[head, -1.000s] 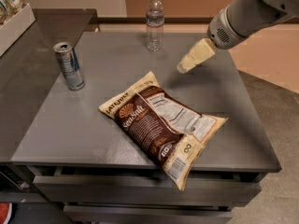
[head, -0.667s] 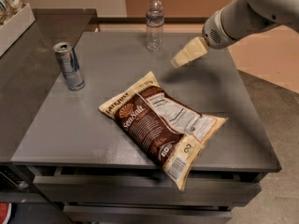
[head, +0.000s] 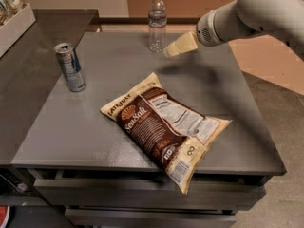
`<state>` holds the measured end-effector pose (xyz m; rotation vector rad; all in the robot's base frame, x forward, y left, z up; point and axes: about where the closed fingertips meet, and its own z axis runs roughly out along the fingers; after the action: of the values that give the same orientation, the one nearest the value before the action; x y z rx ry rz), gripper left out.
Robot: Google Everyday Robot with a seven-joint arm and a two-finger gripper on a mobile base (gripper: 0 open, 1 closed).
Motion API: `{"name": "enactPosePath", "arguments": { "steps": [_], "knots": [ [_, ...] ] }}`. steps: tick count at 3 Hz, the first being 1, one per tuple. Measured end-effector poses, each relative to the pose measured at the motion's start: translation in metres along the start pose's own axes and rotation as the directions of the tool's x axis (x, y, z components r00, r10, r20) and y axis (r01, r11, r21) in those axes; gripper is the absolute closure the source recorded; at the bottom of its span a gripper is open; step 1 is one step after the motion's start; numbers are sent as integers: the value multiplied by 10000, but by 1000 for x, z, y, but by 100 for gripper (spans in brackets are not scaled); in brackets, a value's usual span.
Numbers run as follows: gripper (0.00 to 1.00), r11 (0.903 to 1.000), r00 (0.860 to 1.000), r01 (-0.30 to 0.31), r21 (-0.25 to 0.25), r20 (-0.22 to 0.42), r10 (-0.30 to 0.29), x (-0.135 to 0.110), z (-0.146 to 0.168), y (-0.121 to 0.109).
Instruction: Knock water bottle over
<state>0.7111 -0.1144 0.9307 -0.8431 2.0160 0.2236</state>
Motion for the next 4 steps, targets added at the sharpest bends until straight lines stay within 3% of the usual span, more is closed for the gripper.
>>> {"name": "enactPosePath", "arguments": {
  "steps": [1,2,4],
  "knots": [
    [0,9974,9968,-674,-238,426,684,-11,21,-4],
    [0,9886,9860,-1414,-515,823,1453,-21,42,-9],
    [0,9871,9813,-1537,-456,1101,1579,-29,52,-6]
  ]
}}
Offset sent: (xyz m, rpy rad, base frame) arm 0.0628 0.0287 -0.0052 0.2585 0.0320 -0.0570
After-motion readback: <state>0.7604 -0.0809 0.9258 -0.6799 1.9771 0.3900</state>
